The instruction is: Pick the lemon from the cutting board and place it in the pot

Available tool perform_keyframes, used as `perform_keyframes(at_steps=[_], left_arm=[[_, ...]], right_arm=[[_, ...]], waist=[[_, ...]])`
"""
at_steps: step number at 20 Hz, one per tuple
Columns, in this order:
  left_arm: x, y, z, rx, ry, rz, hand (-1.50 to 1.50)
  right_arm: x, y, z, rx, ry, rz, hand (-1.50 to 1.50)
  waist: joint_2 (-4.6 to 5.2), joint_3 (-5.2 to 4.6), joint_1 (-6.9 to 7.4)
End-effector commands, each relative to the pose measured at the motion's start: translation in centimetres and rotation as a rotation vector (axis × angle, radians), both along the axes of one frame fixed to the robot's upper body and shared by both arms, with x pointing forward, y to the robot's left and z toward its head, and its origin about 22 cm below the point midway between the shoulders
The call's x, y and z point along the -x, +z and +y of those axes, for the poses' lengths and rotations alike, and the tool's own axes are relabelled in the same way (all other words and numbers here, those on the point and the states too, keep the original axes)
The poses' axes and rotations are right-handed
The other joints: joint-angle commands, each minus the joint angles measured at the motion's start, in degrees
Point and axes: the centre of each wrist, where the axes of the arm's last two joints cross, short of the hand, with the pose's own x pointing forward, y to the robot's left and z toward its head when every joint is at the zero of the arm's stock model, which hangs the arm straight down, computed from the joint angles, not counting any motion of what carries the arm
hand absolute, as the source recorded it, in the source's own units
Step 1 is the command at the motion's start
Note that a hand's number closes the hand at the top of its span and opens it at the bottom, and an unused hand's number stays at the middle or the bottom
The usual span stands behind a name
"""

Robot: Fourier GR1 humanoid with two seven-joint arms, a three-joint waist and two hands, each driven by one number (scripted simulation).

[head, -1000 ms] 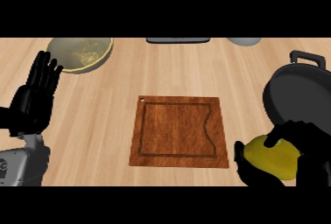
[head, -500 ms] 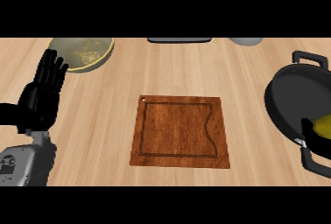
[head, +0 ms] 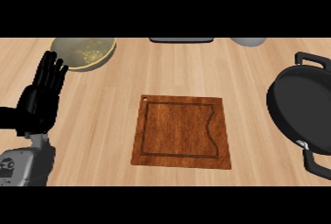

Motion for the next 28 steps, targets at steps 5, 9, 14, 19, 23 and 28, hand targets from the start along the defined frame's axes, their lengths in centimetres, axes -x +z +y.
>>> perform_keyframes(at_steps=[5, 9, 14, 19, 23, 28], left_arm=[[-1.1, -0.1, -1.3, -0.021, -0.005, -0.016, 0.0], [-1.0, -0.7, -3.5, 0.004, -0.008, 0.004, 0.0], [-1.3, 1.3, -1.6, -0.003, -0.032, -0.022, 0.0], [-0.5, 0.2, -1.4, -0.014, -0.011, -0.007, 0.0], [-0.1, 0.3, -0.2, -0.01, -0.004, -0.015, 0.0], [-0.6, -0.5, -0.1, -0.009, -0.006, 0.006, 0.0]], right_arm=[[-5.1, -4.6, -2.5, 0.013, 0.002, 0.042, 1.5], [-4.6, -7.2, -4.1, -0.018, 0.006, 0.214, 1.5], [-6.3, -8.5, -5.7, -0.26, 0.056, 0.296, -1.5], [-6.9, -9.7, -4.7, -0.237, 0.212, 0.257, -1.5], [-7.6, -7.9, -4.4, -0.359, 0.277, 0.113, -1.5], [-7.7, -5.4, -6.9, -0.593, 0.221, -0.022, -1.5]], waist=[[0.13, -0.03, 0.54], [0.11, -0.01, 0.46], [0.36, 0.08, 1.53], [0.02, -0.02, 0.43], [-0.19, -0.05, 0.2], [-0.1, -0.05, -0.06]])
